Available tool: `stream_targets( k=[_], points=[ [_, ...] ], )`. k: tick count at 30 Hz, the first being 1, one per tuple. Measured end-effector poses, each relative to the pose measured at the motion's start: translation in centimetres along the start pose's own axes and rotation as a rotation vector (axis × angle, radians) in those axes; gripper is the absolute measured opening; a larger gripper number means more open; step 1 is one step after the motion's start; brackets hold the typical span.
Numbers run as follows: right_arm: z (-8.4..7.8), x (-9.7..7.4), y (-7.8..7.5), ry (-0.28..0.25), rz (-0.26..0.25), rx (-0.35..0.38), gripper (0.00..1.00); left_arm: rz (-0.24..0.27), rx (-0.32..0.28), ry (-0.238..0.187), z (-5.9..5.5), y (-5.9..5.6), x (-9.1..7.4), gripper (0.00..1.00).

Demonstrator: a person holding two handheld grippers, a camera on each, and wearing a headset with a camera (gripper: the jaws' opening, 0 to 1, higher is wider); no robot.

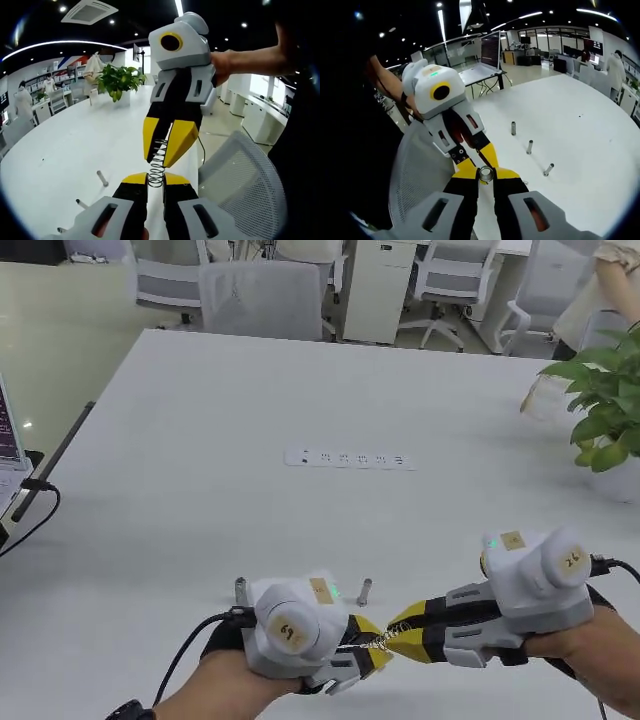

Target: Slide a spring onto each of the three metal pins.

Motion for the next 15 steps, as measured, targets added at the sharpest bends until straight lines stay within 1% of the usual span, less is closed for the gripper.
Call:
stream_targets(
  k=[7, 8, 11, 15],
  points=[
    [0.28, -0.16, -0.04, 0.018, -0.001, -0.013, 0.08, -0.008, 0.023, -0.002, 0.26, 0.01, 0.07, 0.02],
    [0.45, -0.24, 0.01, 0.026, 0.005, -0.031, 0.08, -0.009, 0.023, -0.005, 0.34, 0.02, 0.07, 0.02],
    [0.58, -0.42, 0.05, 0.050, 0.022, -0.050, 0.08, -0.020, 0.029, -0.013, 0.58, -0.09, 0.14, 0.02],
    [0.70, -0.75, 0.10, 0.101, 0.031, -0.103, 0.09, -0.035, 0.035, -0.019, 0.94, -0.30, 0.34, 0.02]
  ],
)
Point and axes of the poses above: the centre of the closed fingertips' face, and the gripper's own axes: x roughly forward along the fingers, y roughly to its left, z roughly out of its top, the point moved 5 cm from there along -x, roughly backward along the fingers, and after that the axes turned 9 degrees about -y, right-handed, at the moved point
